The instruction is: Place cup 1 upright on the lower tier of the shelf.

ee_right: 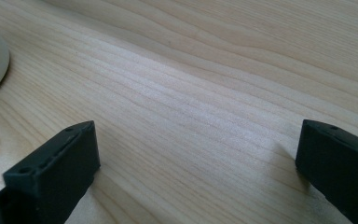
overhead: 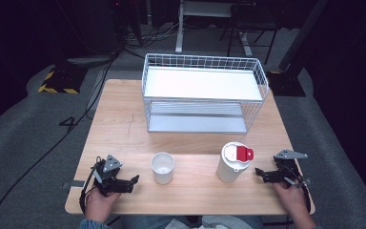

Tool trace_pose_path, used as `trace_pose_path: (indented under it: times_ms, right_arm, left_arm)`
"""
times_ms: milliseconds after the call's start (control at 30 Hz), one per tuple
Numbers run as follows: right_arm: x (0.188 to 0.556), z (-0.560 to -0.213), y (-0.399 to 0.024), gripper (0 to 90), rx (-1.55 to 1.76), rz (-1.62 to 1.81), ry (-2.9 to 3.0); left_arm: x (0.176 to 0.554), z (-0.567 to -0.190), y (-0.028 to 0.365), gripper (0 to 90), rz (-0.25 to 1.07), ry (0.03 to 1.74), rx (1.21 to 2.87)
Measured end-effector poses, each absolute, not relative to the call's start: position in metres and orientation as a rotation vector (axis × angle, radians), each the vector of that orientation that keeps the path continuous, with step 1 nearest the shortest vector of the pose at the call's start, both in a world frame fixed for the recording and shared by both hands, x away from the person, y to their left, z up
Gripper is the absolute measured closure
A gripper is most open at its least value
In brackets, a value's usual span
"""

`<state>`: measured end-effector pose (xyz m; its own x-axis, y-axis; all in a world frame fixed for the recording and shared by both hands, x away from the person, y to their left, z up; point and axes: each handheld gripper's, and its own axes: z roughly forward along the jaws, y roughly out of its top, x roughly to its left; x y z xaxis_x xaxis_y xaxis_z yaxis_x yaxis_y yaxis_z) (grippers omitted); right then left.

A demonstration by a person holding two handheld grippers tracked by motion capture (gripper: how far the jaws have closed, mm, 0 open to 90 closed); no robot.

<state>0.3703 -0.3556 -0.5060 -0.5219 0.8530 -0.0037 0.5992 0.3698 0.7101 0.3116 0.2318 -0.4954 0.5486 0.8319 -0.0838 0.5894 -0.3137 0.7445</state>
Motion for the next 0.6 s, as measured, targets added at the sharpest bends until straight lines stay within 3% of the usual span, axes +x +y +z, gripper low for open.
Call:
trace_pose_path:
  times_ms: [600]
  right_arm:
    - [0.37, -0.506, -0.355, 0.0, 1.269, 0.94, 2.263]
  left_arm:
    - [0.296, -0.476, 0.236, 0.0, 0.472, 1.003, 1.819]
